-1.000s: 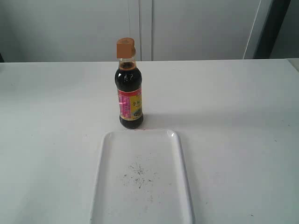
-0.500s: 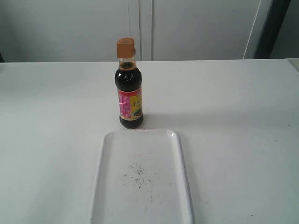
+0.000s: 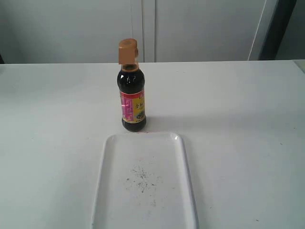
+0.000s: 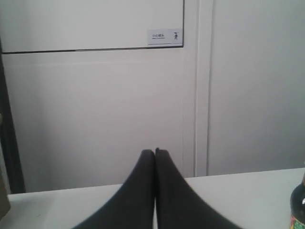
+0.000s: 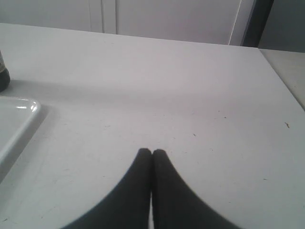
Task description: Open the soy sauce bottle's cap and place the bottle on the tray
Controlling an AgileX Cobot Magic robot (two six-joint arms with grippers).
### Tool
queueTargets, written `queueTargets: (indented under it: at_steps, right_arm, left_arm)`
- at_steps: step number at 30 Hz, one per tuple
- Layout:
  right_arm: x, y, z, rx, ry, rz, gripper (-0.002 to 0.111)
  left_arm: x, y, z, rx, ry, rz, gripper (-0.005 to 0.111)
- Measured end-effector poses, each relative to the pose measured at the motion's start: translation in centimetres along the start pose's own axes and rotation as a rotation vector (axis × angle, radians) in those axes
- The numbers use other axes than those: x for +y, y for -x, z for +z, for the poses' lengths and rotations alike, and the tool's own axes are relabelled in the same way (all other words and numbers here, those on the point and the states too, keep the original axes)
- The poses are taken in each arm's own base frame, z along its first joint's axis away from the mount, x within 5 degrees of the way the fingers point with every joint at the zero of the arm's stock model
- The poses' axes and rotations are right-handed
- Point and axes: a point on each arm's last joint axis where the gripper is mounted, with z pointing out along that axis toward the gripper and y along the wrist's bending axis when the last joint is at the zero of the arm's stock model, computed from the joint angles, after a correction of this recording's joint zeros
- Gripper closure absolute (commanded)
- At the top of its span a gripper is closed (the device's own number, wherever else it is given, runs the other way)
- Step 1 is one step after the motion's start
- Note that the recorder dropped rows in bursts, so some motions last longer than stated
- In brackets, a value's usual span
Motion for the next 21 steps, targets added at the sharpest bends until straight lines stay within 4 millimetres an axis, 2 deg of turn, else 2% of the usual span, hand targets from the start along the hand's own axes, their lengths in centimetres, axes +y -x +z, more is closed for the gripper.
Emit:
queueTargets:
  at_steps: [9, 21]
  right_arm:
    - [0.0, 0.0, 0.0, 0.0, 0.0, 0.0, 0.108]
    - [0.0, 0.0, 0.0, 0.0, 0.0, 0.0, 0.108]
  left_arm:
    - [-1.3, 0.6, 5.2, -0.024, -0.204, 0.019, 0.107]
    - [-3.7, -0.9, 13.4, -0.03, -0.614, -0.102, 0.107]
